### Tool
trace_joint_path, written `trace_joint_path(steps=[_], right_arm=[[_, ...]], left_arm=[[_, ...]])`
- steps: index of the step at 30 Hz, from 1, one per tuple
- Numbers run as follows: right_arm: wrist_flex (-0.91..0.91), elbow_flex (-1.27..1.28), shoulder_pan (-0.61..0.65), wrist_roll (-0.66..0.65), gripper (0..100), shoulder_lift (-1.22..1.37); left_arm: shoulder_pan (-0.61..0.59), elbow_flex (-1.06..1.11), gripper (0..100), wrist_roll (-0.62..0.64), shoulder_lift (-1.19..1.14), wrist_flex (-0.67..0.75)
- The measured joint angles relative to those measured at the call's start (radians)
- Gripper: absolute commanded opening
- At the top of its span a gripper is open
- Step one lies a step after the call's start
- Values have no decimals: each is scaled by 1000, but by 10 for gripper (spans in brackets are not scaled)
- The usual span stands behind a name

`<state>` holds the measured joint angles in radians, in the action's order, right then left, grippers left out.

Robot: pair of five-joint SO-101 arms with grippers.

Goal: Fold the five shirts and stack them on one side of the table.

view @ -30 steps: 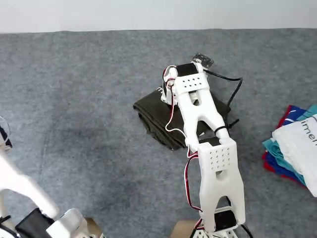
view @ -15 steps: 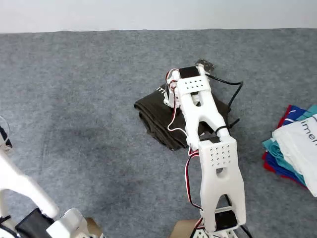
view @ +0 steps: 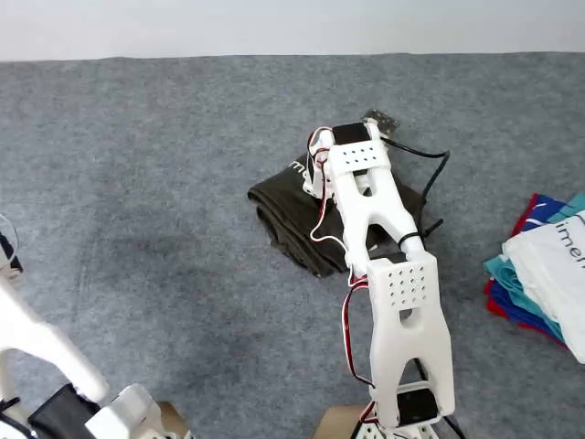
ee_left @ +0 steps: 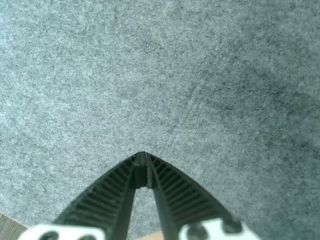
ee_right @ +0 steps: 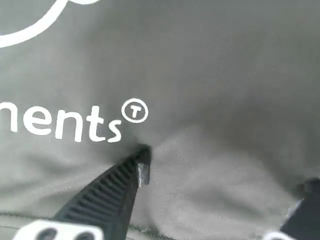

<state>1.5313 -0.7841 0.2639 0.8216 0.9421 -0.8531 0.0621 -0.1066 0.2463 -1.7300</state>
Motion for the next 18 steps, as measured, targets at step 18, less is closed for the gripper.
trace_joint_path(steps=[18], right_arm=[[18,-32,-44,-68,22,26]], left_arm=[[0,0,3,0,0,0]])
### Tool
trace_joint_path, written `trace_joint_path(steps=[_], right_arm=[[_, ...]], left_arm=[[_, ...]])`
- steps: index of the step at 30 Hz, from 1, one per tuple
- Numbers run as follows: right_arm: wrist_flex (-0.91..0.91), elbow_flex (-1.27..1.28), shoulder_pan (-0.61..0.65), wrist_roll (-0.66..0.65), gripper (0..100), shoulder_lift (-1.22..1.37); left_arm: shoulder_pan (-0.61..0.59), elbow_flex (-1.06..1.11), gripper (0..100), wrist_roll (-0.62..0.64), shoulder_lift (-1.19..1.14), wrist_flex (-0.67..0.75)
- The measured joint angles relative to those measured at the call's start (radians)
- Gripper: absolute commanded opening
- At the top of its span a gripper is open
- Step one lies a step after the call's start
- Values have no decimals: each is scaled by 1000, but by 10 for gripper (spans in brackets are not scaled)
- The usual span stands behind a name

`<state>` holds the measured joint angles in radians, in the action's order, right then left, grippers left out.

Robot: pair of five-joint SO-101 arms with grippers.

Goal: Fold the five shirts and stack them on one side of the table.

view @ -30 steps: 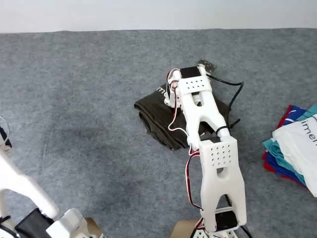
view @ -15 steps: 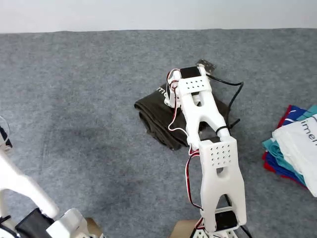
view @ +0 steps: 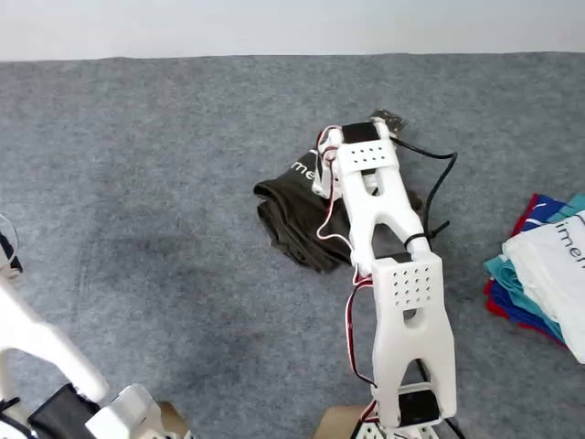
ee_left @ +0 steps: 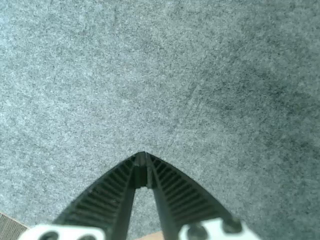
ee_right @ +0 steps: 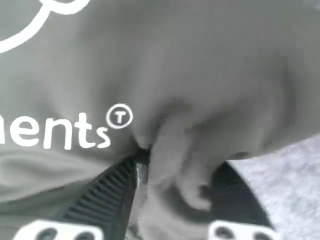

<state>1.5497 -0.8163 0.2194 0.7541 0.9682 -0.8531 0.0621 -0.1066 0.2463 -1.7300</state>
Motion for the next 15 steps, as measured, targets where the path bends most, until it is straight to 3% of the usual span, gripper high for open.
trace_joint_path(steps=[8,15], right_arm=[[196,-310,-14,-60,9,64],[204,-535,-34,-110,9,64]], left_arm=[[0,0,3,0,0,0],[0,0,3,-3,0,0]])
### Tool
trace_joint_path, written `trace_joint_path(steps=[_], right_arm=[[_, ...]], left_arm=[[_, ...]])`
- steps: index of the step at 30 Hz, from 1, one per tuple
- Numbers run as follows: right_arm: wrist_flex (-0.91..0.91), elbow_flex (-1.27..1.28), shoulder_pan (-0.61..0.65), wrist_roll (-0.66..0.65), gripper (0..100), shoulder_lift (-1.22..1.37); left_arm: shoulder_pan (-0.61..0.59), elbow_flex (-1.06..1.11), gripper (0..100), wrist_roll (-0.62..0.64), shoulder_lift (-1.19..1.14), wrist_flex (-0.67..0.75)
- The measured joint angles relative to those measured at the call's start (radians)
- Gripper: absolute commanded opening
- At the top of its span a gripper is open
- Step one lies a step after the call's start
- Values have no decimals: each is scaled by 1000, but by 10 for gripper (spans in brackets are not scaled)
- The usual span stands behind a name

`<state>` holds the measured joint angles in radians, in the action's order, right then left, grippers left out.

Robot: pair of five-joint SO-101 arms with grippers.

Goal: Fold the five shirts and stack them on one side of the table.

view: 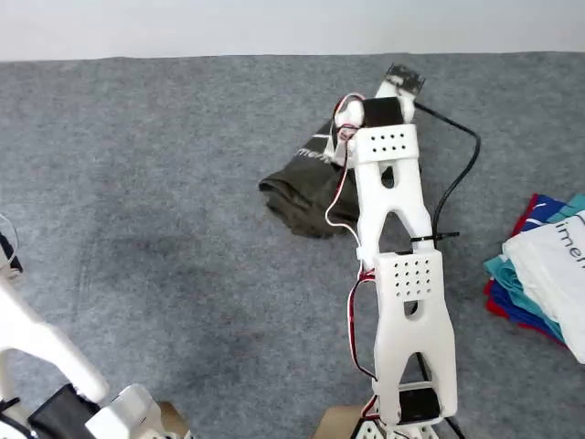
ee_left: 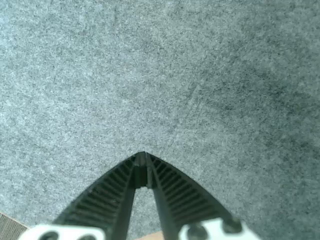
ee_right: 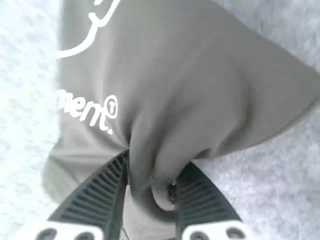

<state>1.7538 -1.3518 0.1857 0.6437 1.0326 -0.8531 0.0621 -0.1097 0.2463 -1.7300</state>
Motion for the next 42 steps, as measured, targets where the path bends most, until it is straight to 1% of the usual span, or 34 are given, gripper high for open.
trace_joint_path(steps=[5,10,14,20,23,30,42], right_arm=[[0,-9,-6,-51,8,-52],[0,-3,-31,-107,8,-169],[0,104,-80,-155,8,-301],[0,367,-195,-241,8,-535],[0,440,-255,-292,8,-641],[0,453,-411,-387,8,-792],[2,459,-687,-514,8,-804]], left_arm=[[0,0,3,-54,0,0],[0,0,3,-57,0,0],[0,0,3,-60,0,0],[0,0,3,-63,0,0],[0,0,3,-63,0,0],[0,0,3,-63,0,0],[0,0,3,-63,0,0]])
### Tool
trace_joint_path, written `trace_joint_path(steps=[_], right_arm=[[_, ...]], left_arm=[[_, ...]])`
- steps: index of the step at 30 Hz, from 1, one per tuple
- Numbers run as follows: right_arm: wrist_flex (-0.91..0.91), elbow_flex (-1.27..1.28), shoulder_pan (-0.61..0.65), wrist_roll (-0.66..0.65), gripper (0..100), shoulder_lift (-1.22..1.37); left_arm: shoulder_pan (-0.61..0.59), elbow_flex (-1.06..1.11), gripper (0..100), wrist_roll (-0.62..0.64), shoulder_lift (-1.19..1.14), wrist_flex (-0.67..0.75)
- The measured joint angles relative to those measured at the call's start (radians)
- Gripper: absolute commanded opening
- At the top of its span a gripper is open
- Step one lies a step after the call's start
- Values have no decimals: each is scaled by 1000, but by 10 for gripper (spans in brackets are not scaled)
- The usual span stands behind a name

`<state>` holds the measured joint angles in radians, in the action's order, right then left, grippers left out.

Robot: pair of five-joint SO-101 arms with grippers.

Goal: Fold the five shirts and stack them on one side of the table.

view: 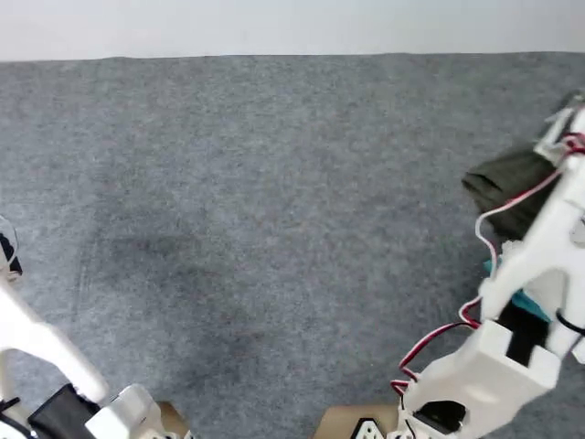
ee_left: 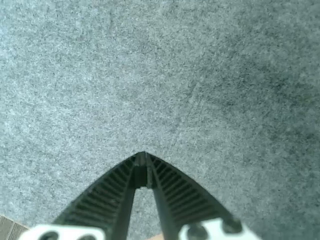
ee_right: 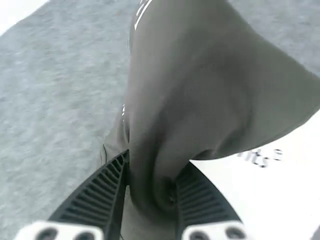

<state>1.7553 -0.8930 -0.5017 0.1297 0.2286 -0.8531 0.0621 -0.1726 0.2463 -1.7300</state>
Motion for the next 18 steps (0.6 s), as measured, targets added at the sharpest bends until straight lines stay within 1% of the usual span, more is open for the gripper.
trace_joint_path(steps=[4,8,14,18], right_arm=[[0,91,-51,-35,8,-2],[0,181,-104,-38,8,-2],[0,207,-181,-91,8,0],[0,207,-207,-124,8,0]], left_arm=[[0,0,3,0,0,0],[0,0,3,0,0,0],[0,0,3,0,0,0],[0,0,3,0,0,0]])
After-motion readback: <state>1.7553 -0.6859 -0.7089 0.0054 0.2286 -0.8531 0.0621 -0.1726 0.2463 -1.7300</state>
